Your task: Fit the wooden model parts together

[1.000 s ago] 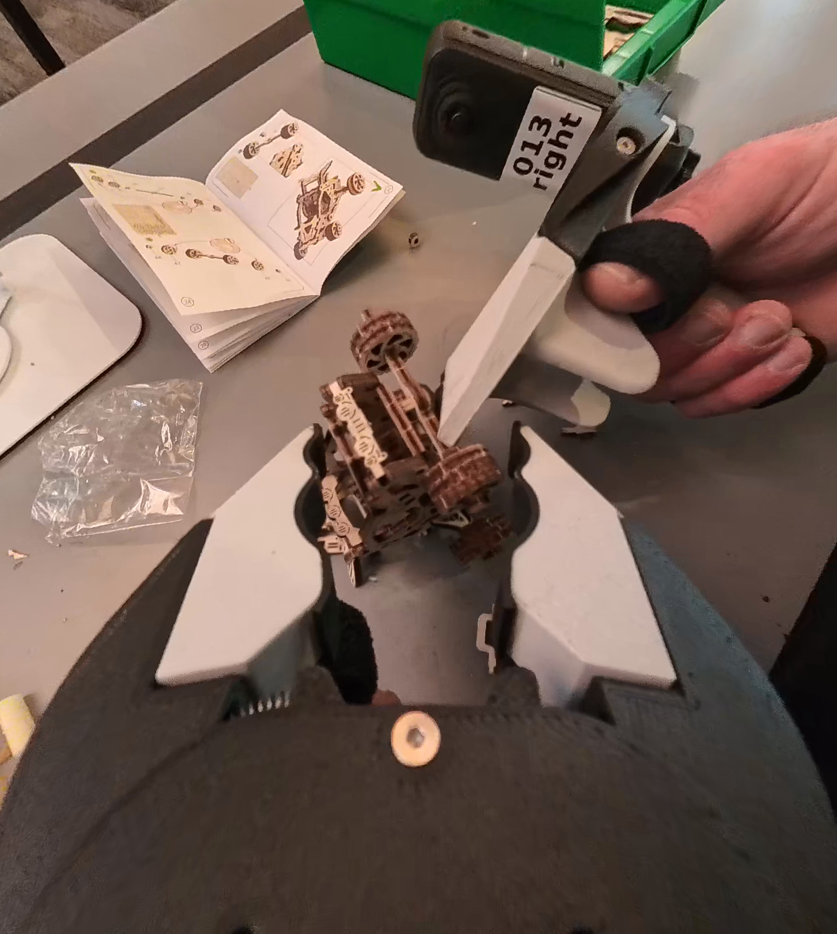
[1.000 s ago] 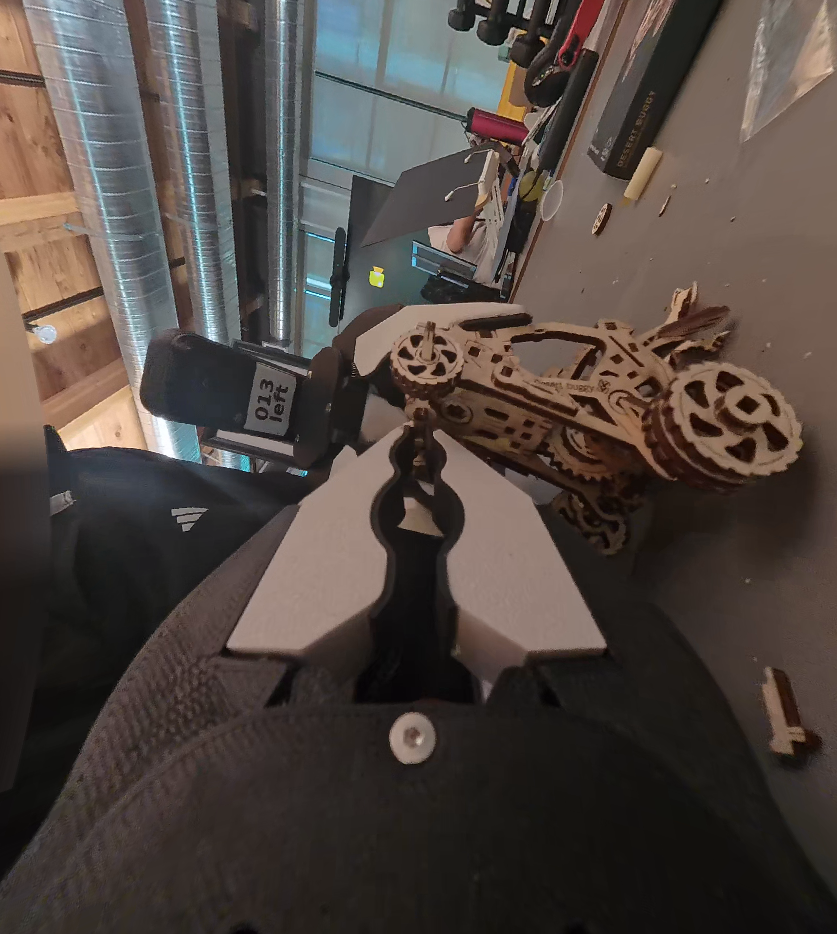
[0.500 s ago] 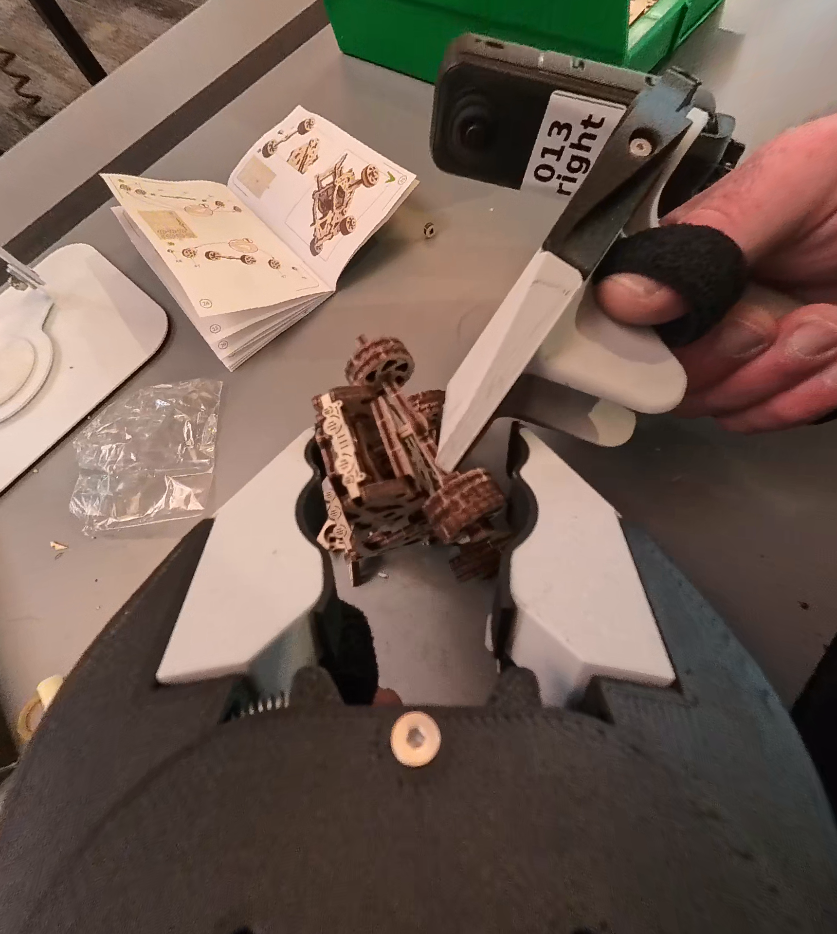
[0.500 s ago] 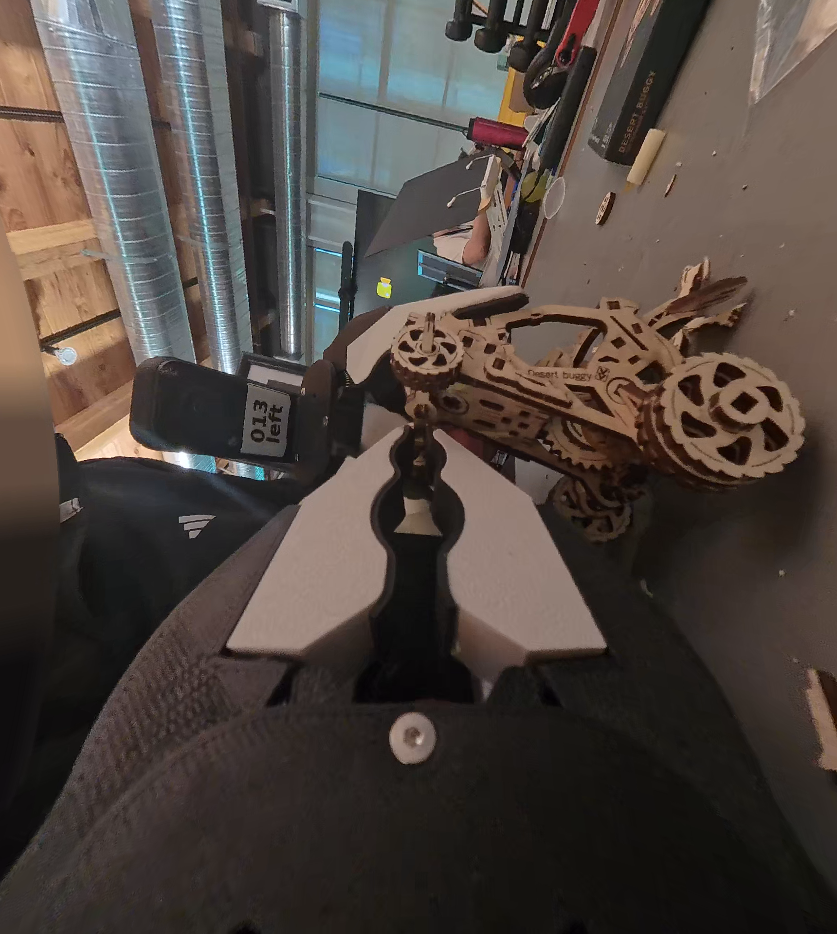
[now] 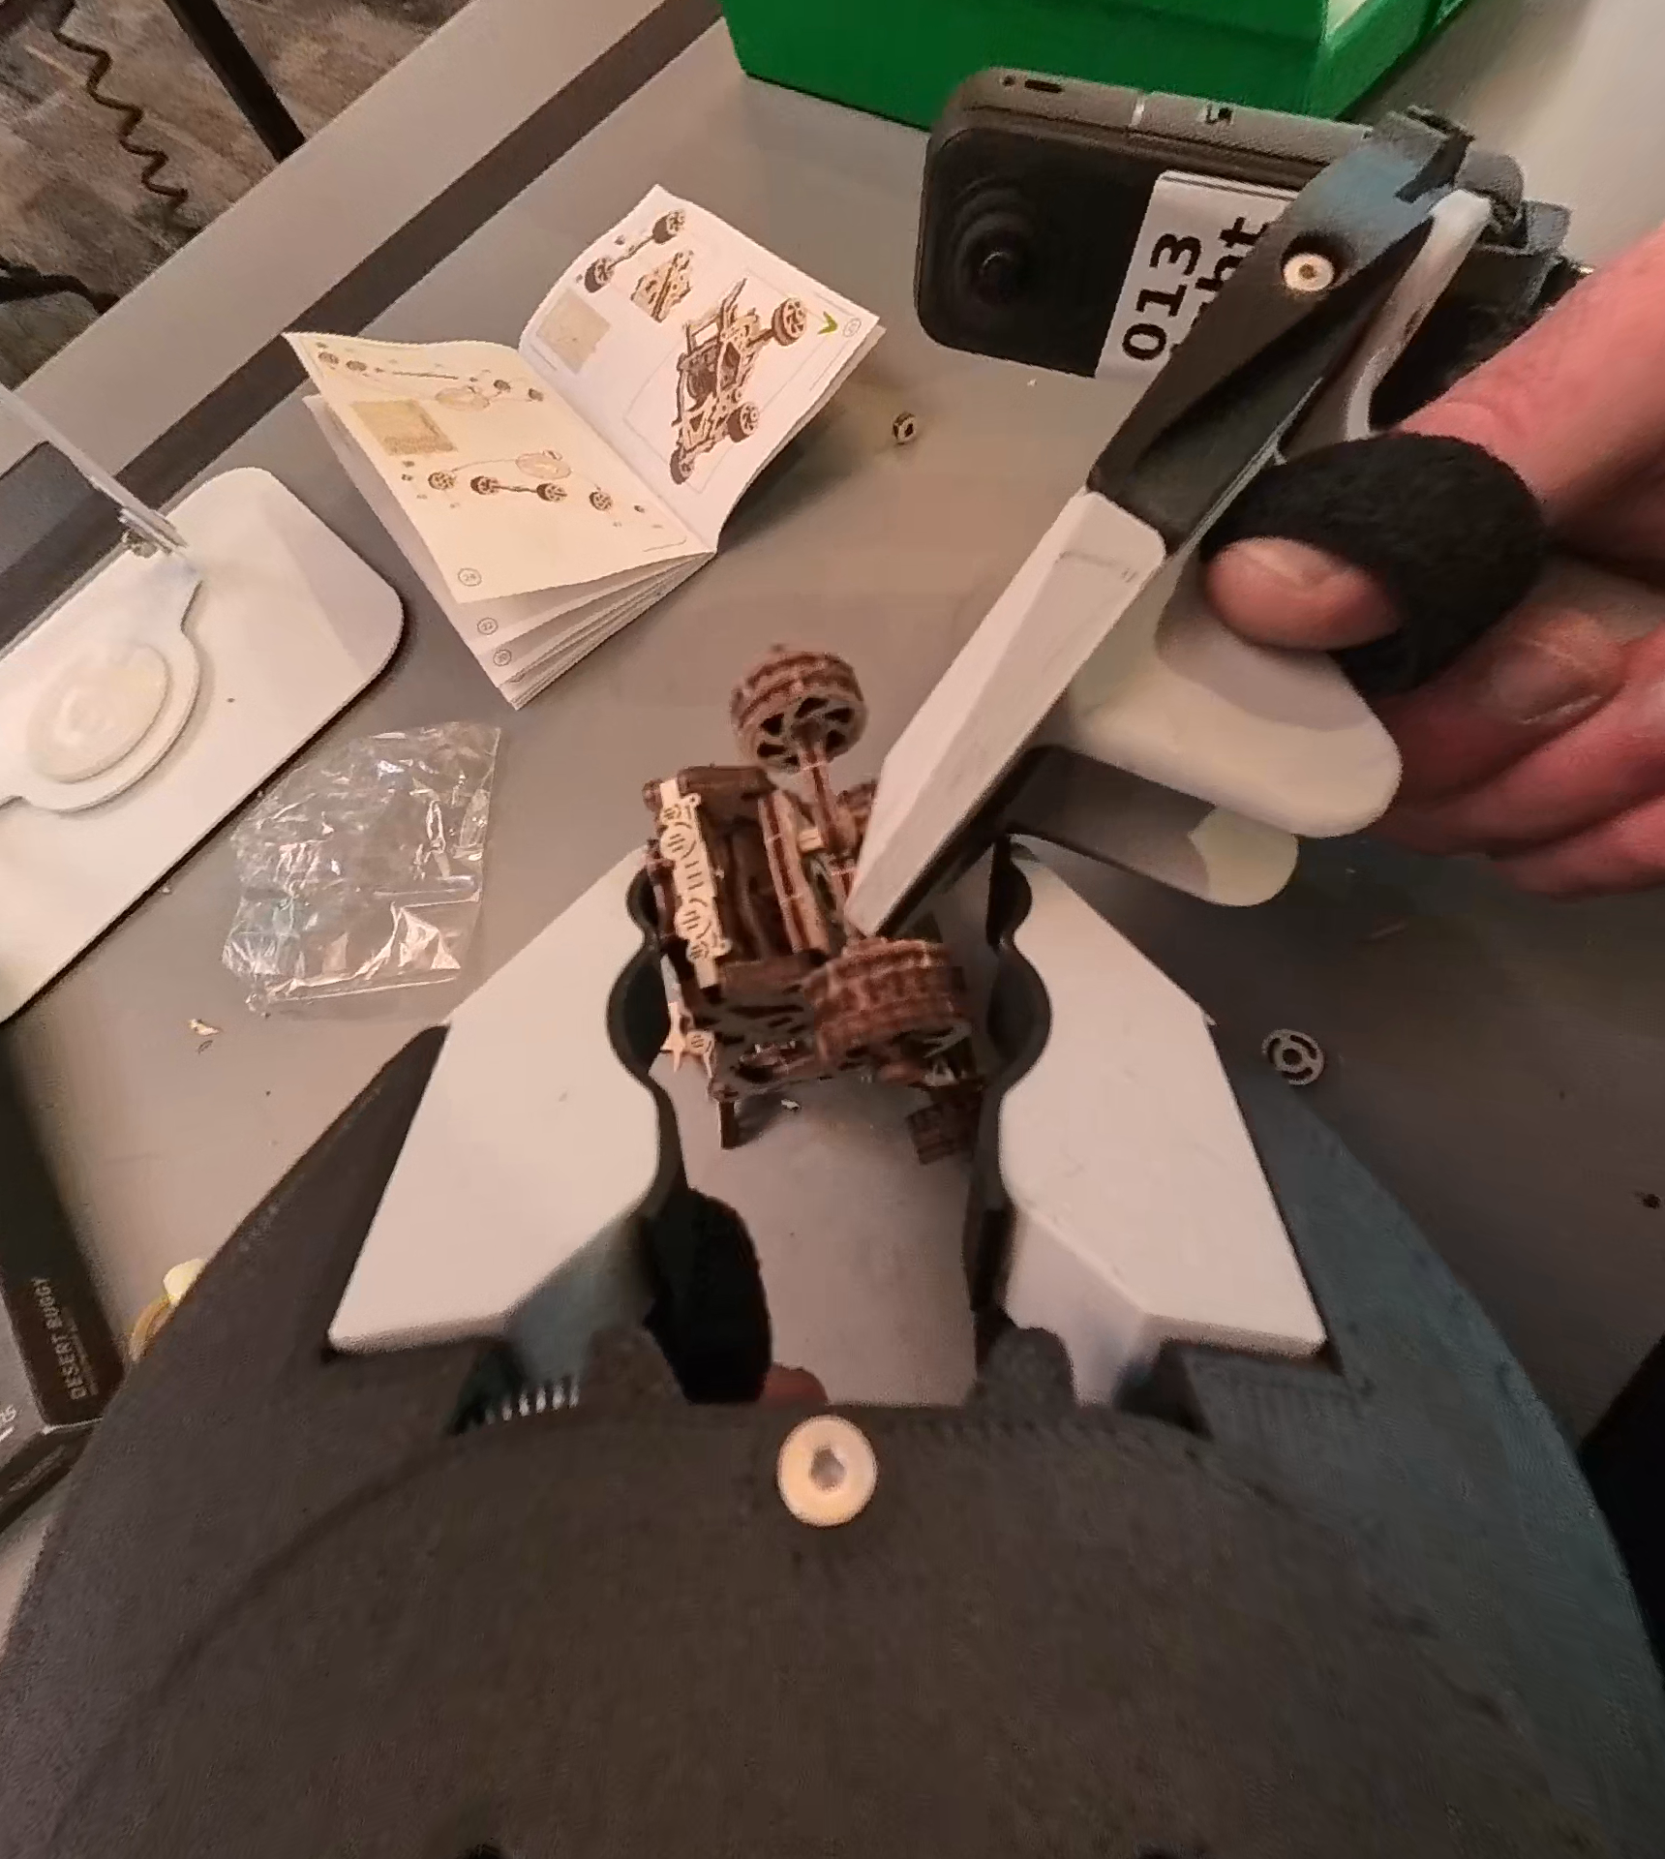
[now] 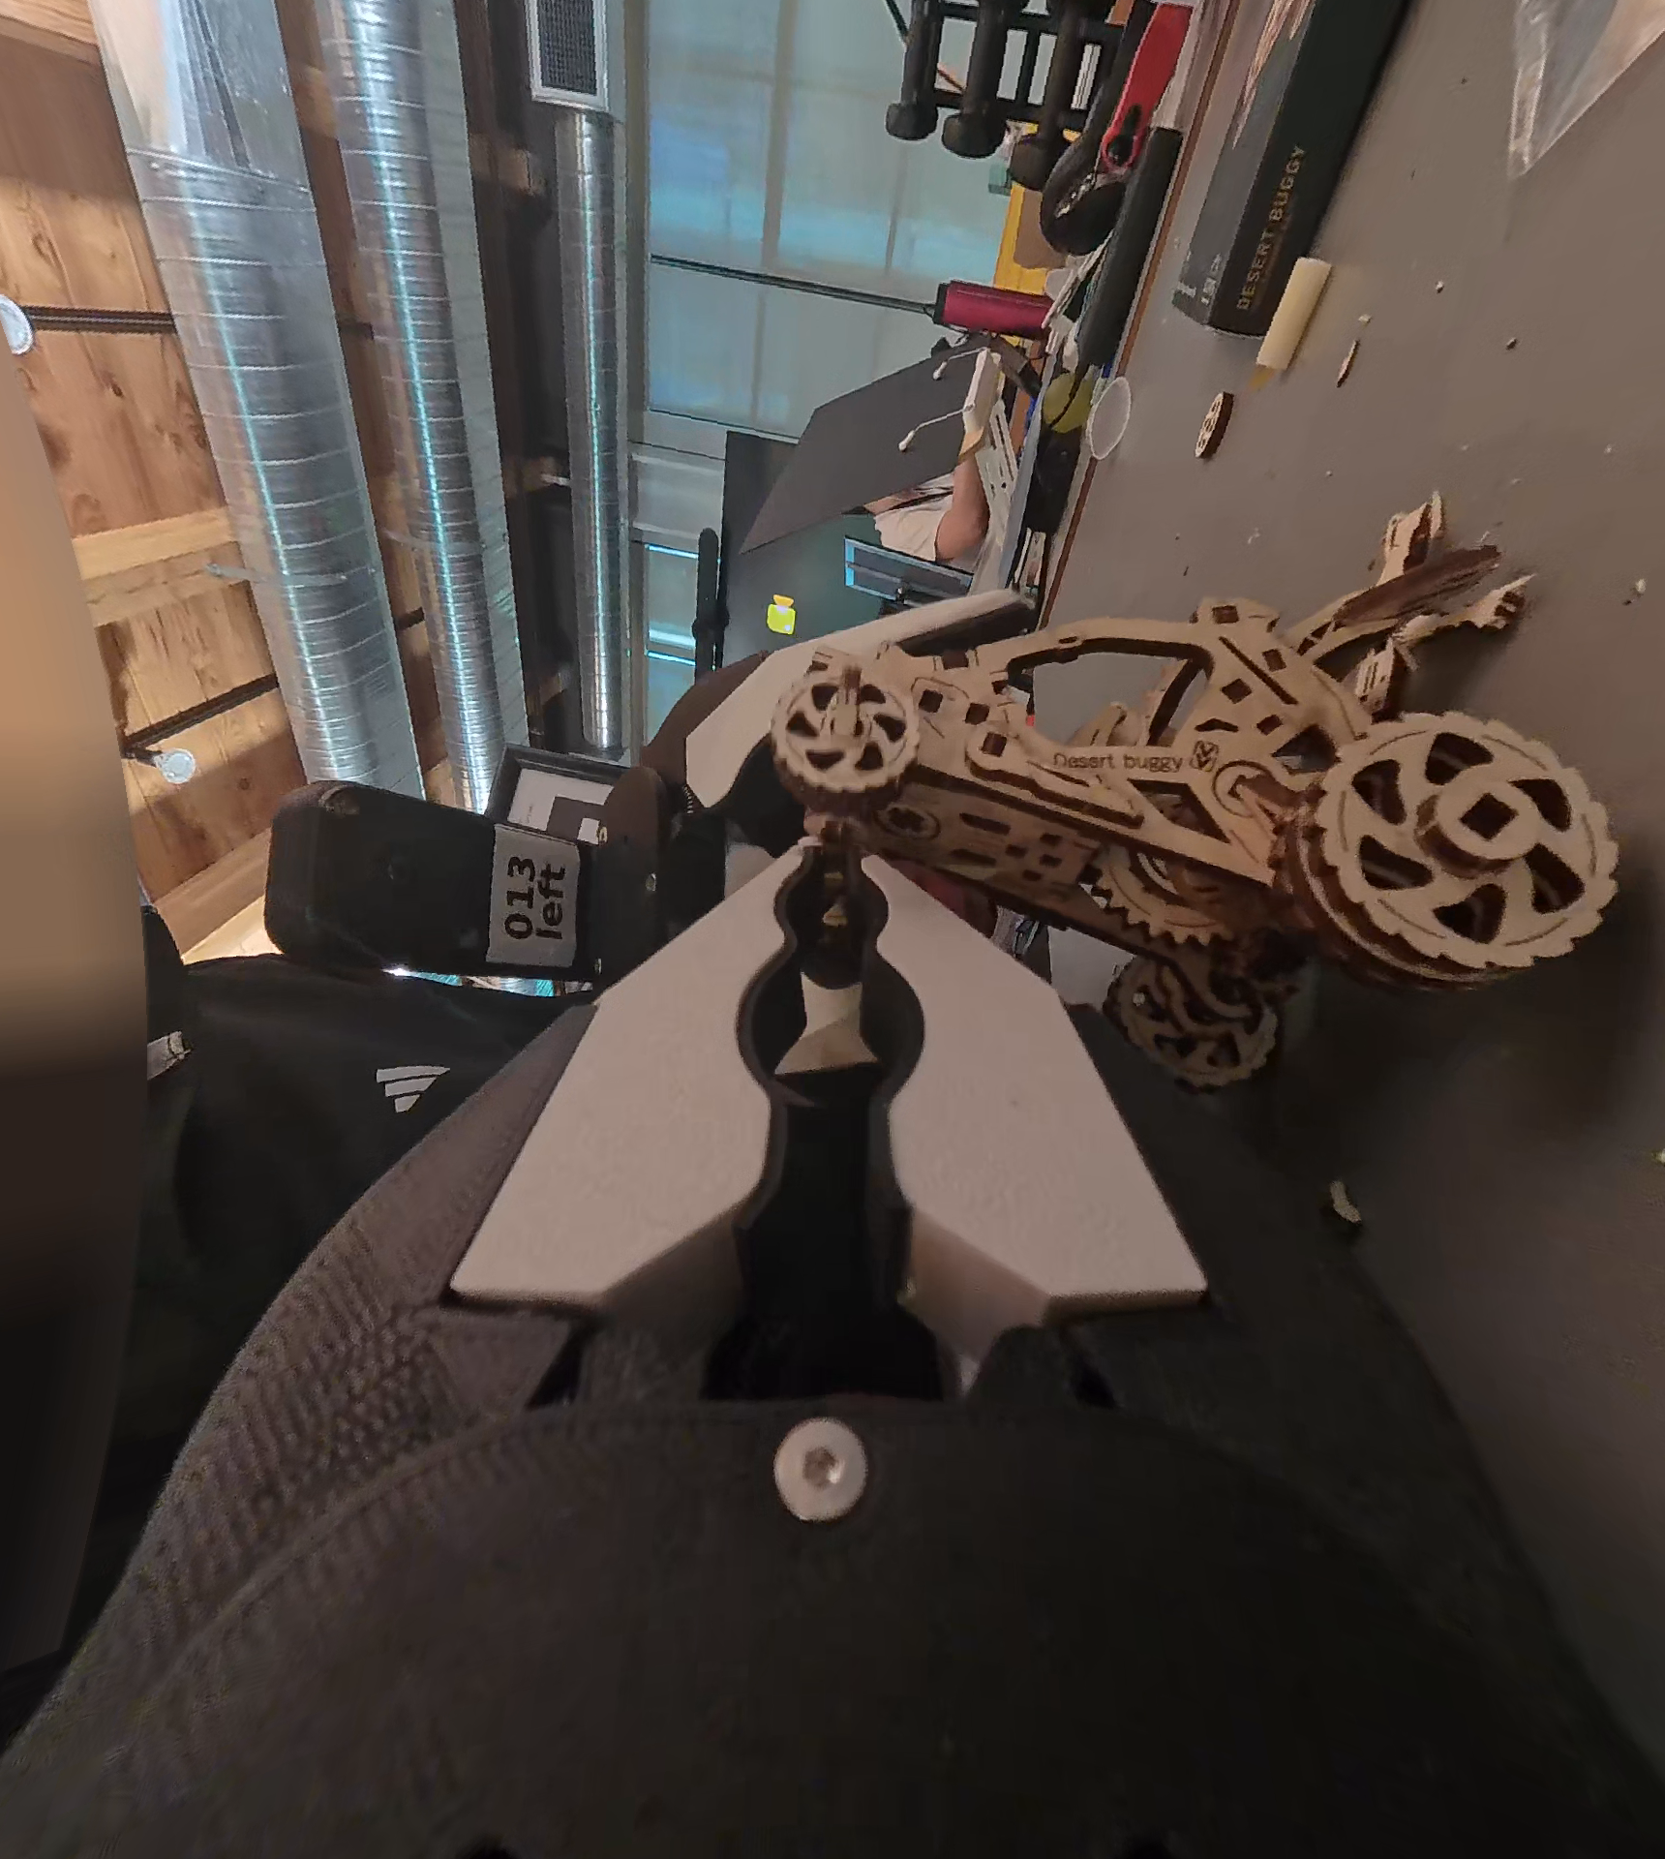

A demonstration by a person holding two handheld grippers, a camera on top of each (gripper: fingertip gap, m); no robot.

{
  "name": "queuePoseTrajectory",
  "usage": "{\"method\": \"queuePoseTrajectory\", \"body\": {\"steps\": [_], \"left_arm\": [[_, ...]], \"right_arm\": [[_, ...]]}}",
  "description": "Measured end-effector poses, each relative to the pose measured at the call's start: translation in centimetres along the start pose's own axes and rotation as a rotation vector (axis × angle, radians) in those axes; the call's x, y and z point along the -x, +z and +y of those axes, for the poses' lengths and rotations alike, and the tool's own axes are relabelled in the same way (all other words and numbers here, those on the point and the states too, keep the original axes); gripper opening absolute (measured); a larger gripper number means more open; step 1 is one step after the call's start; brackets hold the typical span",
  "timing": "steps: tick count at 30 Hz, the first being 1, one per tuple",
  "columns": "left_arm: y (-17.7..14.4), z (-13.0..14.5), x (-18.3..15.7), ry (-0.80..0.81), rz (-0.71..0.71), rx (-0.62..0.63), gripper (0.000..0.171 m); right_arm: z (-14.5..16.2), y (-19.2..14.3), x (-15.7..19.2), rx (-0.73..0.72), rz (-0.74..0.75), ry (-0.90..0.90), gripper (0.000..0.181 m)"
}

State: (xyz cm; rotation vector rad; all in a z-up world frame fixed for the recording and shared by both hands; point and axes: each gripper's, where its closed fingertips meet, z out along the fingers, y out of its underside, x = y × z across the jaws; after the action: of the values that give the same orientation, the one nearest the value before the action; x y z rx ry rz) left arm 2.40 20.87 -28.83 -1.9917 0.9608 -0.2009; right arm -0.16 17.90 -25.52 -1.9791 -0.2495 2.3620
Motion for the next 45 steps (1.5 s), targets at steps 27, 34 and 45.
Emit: {"method": "queuePoseTrajectory", "body": {"steps": [27, 34, 45], "left_arm": [[-0.05, 0.85, 0.31, 0.046, -0.026, 0.018, 0.056], [-0.09, 0.87, 0.34, 0.089, -0.043, 0.019, 0.057], [-0.07, 0.84, 0.30, 0.079, -0.032, 0.011, 0.053]], "right_arm": [[0.30, 0.52, -0.20, 0.046, 0.027, 0.026, 0.002], [0.33, 0.52, -0.22, 0.041, 0.015, 0.062, 0.002], [0.43, 0.48, -0.10, 0.057, 0.027, 0.019, 0.003]]}}
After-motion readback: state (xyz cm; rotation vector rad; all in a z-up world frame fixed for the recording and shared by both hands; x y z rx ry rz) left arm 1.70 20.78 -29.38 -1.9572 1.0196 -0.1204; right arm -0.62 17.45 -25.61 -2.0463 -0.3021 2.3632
